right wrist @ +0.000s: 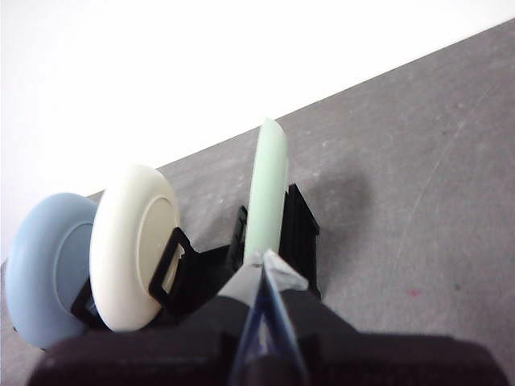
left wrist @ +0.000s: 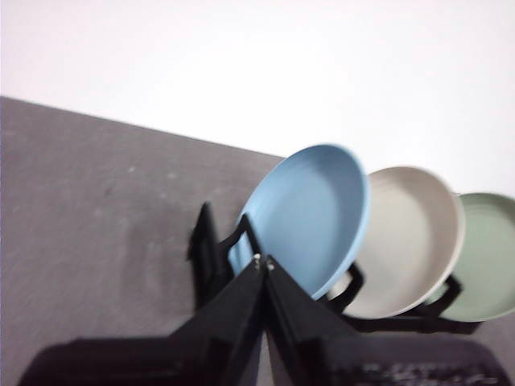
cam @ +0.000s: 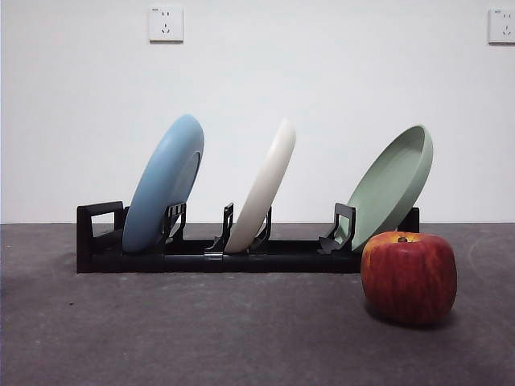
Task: Take the blue plate from the plate rack,put the plate on the table,take the apple from the table,put the apple in the plate
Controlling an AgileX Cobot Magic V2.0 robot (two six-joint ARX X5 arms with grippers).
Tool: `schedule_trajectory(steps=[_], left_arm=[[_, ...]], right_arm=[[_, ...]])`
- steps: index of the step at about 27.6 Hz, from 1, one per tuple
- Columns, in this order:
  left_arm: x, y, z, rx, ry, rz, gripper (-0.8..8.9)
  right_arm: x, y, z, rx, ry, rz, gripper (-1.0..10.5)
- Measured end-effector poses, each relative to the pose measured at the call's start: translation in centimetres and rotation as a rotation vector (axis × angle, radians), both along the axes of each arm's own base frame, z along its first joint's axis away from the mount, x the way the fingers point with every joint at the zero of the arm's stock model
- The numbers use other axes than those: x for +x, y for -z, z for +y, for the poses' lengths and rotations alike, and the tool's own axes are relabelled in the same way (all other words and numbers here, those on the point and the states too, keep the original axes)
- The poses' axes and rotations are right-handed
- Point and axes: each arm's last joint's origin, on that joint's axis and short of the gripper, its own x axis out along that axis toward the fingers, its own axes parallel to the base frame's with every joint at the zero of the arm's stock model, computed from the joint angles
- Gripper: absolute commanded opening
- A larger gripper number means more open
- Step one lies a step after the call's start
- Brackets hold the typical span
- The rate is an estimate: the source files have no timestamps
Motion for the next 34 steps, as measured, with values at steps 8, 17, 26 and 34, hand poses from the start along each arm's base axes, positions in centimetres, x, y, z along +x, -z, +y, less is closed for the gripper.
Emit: schedule_trajectory(steps=[8, 17, 26, 34], left_arm=[[1.4, -6.2, -0.3, 0.018, 0.171, -0.017, -0.06], [4.7, -8.9, -0.5, -0.036, 0.362, 0.196, 1.39], [8.2, -7.3, -1.3, -0.059, 0.434, 0.339, 3.77], [16.1, -10.8, -4.9, 0.039, 0.507, 0.360, 3.77]], right_arm=[[1.9, -6.8, 0.2, -0.158, -0.035, 0.117, -0.1], [5.2, -9.9, 0.8, -0.283, -0.186, 0.284, 0.3], [8.0, -8.4, 1.4, -0.273, -0.295, 0.388, 5.0], [8.0, -8.4, 1.4, -0.269, -0.293, 0.388, 5.0]])
